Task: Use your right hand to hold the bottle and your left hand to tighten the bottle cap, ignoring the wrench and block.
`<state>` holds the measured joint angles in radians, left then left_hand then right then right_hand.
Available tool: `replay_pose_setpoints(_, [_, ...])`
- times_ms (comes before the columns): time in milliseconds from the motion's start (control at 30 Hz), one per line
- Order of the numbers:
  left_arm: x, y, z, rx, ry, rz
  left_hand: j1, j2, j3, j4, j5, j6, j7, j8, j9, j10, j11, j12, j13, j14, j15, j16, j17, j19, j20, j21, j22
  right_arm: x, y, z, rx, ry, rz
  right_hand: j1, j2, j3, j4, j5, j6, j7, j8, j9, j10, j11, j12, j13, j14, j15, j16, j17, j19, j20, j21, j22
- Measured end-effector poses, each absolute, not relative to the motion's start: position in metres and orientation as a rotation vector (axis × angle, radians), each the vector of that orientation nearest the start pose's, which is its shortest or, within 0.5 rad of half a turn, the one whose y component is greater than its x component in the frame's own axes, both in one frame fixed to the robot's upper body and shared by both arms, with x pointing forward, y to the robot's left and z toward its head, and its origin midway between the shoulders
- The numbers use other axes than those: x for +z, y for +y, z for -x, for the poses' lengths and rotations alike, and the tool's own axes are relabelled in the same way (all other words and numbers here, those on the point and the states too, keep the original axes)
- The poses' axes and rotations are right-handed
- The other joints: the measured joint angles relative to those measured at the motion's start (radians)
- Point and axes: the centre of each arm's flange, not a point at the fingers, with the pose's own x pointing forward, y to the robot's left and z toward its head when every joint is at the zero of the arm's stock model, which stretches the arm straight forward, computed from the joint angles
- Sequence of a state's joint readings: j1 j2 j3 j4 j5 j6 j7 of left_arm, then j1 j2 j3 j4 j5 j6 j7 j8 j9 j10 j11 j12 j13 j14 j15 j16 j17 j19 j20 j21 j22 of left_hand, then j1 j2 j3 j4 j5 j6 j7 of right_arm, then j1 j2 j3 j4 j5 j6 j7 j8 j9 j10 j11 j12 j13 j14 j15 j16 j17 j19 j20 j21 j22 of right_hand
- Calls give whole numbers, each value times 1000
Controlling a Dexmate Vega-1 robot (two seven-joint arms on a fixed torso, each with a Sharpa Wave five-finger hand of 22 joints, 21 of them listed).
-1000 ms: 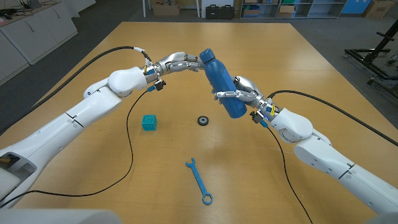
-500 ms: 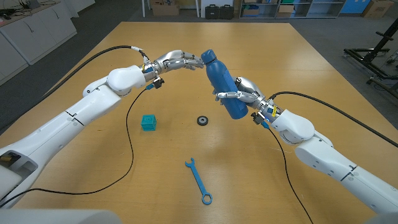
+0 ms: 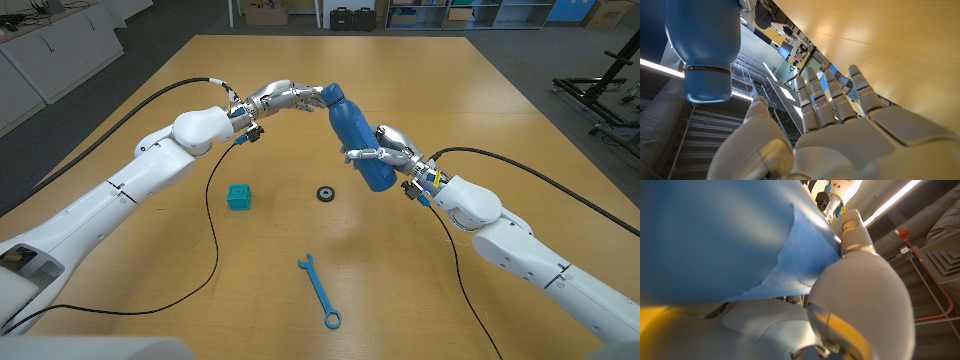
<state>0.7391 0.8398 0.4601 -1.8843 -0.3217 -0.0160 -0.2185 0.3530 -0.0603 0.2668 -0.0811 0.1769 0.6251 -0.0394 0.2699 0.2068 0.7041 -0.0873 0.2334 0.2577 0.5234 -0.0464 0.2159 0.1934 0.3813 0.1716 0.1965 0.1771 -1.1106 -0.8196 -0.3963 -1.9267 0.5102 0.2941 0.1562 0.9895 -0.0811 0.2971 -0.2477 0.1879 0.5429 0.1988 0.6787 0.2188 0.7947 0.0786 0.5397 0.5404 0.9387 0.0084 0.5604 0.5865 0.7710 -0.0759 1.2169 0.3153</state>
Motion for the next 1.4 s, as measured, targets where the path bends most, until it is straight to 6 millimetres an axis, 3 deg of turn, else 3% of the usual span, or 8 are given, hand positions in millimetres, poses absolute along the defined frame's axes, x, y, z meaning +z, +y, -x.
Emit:
replay_pose_setpoints(567, [95, 194, -525, -542, -776, -701, -58, -58, -38, 6, 1, 0, 0, -8, -2, 0, 0, -5, 0, 0, 0, 0, 0, -6, 6, 0, 0, -30, -190, -523, 646, -679, 365, 0, 0, 0, 0, 0, 0, 0, -6, 2, 3, 2, -4, 0, 0, 0, -2, 0, -1, 1, 8, -5])
replay_pose_setpoints(833, [93, 195, -522, -549, -788, -726, -73, -74, -54, -2, 13, -20, -9, -15, -2, -20, -20, -12, 5, -4, -3, -7, 0, -16, 16, -5, 0, -31, -193, -533, 626, -656, 359, 0, 0, 2, -2, 0, 0, 0, -8, 2, 2, 1, -4, 0, 0, 0, -2, 5, -1, 1, 8, -9])
replay_pose_setpoints(1000, [92, 197, -520, -546, -795, -755, -45, -84, -45, -19, 20, -25, -14, -15, -2, -25, -25, -16, 5, -8, 0, -7, -1, -16, 16, -5, 0, -30, -197, -538, 610, -648, 349, 0, 0, 2, -2, 0, 0, 0, -10, 2, 2, 1, -4, 4, 0, 0, -2, 5, -1, 1, 11, -9])
replay_pose_setpoints(1167, [91, 197, -518, -538, -799, -780, 52, -59, -10, -65, 27, -30, -28, -15, 0, -28, -40, -16, 5, -8, 0, -7, -3, -16, 16, -5, 0, -29, -201, -540, 598, -648, 344, 0, 0, 2, -2, 0, 0, 0, -11, 2, 6, 5, -5, 2, 0, 0, -3, 5, -1, 1, 11, -9])
replay_pose_setpoints(1400, [92, 197, -518, -529, -804, -799, 84, -48, 6, -81, 27, -24, -33, -15, 3, -25, -44, -16, 5, -8, 0, -7, -3, -12, 12, -5, 0, -25, -204, -540, 589, -655, 342, 0, 0, 2, -2, 0, 0, 0, -10, 2, 6, 5, -7, 5, 0, 0, -3, 5, -1, 1, 15, -14])
